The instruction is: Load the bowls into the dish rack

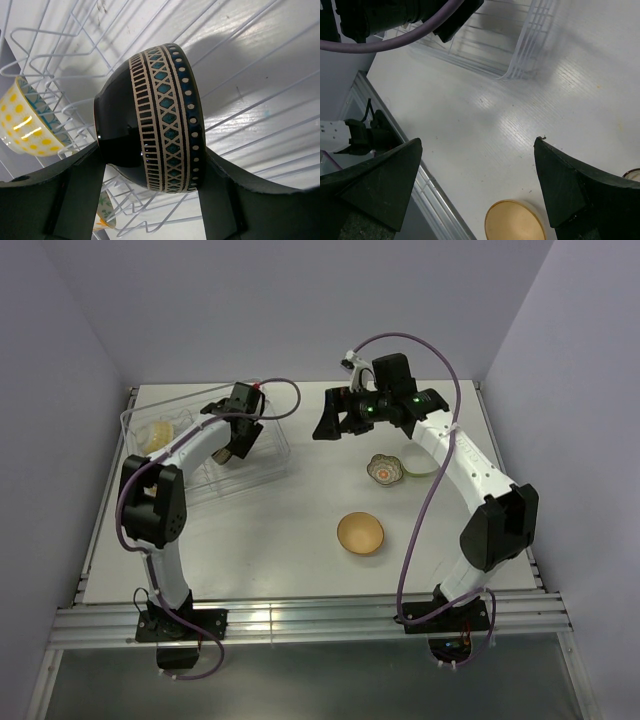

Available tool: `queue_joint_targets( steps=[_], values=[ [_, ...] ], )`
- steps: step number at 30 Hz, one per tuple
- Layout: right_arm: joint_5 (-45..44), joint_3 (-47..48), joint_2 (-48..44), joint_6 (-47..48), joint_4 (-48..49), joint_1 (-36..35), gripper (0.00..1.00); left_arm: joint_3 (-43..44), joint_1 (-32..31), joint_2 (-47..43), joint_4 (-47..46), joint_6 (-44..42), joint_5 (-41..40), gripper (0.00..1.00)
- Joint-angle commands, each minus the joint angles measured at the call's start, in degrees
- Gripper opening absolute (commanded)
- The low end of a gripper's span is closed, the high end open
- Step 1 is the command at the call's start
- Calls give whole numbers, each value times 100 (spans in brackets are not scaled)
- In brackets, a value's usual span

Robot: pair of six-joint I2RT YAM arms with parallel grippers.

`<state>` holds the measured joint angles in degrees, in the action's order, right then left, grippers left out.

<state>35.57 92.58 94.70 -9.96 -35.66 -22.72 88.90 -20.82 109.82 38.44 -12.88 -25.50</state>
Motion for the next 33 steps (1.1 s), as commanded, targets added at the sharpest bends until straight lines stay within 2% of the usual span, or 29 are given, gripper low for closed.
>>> queue_joint_targets(
  steps=[1,6,9,11,13,15,18,20,22,27,28,33],
  values=[
    [2,33,-355,73,-2,48,100,-74,-10,-435,-143,111,-333,4],
    [11,6,-381,82,-11,57,100,-207,-63,-374,-187,137,-403,8],
    [-6,-38,-399,99,-2,66,100,-251,-80,-339,-161,146,-386,18],
    [-24,-38,-382,108,-11,66,100,-259,-98,-303,-126,190,-360,21],
    [-15,-29,-364,117,-20,66,100,-259,-107,-268,-56,242,-281,32],
    [-6,-46,-373,117,-11,83,100,-251,-107,-242,6,304,-211,34],
    [20,-38,-347,117,-20,92,100,-251,-124,-216,76,348,-87,47],
    [20,-29,-338,126,-37,92,100,-242,-133,-189,146,357,18,51],
    [11,-20,-338,152,-46,92,100,-233,-133,-145,199,383,88,64],
    [-6,-20,-311,161,-73,84,100,-216,-133,-75,278,427,299,73],
    [2,-20,-311,161,-73,84,100,-224,-133,-57,287,445,317,83],
    [20,-38,-311,178,-64,92,100,-259,-133,-66,279,427,431,91]
  ],
)
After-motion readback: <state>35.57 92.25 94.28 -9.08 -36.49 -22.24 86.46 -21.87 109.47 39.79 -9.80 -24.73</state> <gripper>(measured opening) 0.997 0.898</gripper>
